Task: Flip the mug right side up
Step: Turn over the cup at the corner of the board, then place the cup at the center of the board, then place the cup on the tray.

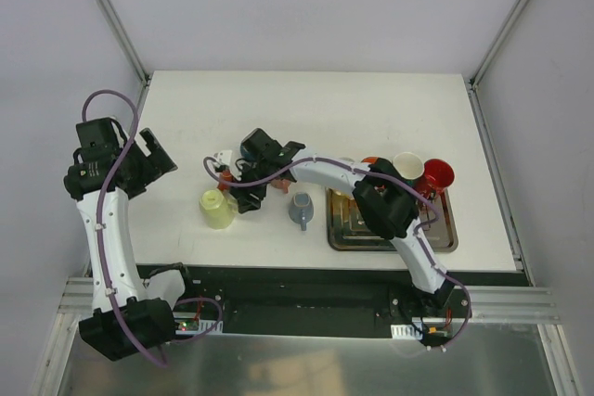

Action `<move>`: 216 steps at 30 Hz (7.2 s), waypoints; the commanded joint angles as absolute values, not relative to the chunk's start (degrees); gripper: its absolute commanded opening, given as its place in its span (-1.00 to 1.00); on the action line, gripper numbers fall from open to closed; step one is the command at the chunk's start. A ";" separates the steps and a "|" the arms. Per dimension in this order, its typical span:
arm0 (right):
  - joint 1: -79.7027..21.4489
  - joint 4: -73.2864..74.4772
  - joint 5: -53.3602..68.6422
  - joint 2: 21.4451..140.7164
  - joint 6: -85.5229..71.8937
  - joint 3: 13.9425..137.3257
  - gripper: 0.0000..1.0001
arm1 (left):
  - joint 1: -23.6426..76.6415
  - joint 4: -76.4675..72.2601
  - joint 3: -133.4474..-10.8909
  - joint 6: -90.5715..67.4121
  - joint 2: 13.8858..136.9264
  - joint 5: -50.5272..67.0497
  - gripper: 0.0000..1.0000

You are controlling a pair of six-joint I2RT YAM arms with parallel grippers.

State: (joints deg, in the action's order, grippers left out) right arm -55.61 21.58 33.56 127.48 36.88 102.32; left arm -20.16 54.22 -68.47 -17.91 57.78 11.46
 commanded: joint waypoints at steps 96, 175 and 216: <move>-25.75 8.45 21.89 95.82 1.93 95.30 0.52 | 15.29 69.52 -80.60 27.34 81.64 15.92 -1.00; -56.86 32.18 25.23 118.12 48.26 97.74 0.51 | -16.08 56.07 -66.89 -12.22 46.67 27.52 0.98; -40.17 36.48 2.82 56.52 1.33 58.72 -1.00 | -17.49 49.75 -77.34 -13.89 61.34 23.73 0.76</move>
State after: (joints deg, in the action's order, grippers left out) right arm -39.44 37.74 4.27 58.26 8.25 59.68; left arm -16.62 51.42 -73.78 -12.49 60.20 22.50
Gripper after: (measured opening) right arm 0.250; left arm 0.885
